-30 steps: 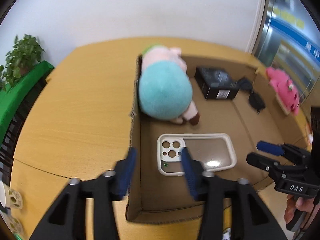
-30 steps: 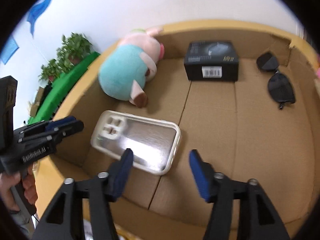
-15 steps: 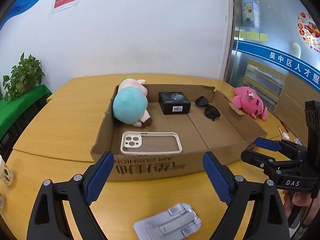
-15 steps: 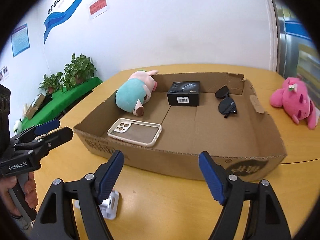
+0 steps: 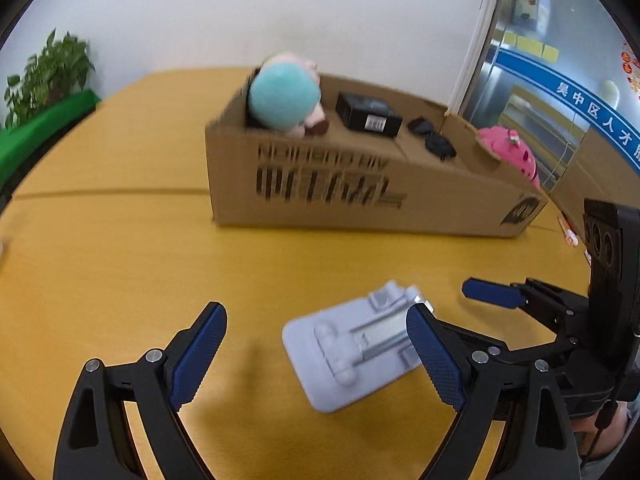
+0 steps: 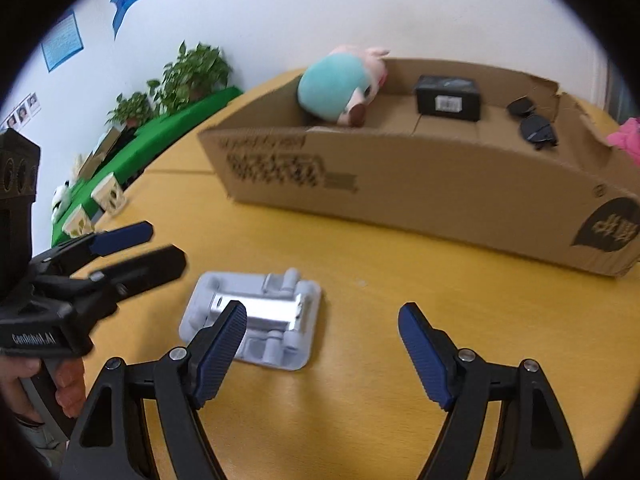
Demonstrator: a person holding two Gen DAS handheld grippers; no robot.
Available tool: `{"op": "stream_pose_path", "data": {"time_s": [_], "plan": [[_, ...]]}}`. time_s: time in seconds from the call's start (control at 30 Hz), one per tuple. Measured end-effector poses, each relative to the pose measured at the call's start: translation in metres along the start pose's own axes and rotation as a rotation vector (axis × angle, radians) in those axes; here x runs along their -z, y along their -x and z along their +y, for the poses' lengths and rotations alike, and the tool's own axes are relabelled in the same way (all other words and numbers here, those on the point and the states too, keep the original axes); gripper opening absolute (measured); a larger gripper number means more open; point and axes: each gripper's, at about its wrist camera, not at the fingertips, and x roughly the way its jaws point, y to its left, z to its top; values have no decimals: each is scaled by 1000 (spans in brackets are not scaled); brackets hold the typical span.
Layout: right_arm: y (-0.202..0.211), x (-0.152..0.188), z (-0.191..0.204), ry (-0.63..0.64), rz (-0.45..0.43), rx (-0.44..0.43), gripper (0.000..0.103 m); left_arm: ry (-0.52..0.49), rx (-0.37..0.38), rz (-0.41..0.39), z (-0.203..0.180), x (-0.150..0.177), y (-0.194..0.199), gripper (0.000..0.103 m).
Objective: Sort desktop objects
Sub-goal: 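Move the right tool to the white phone stand and grasp it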
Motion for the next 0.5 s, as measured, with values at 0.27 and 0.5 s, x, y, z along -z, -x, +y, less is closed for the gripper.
{"op": "stream_pose_path", "data": {"time_s": [0.27,0.5], "plan": [[-23,7,17,111,67,17,77,50,84,89,2,16,-24,76],[-16,16,20,103,47,-43,43,57,100,106,-2,17,-23,68]]}}
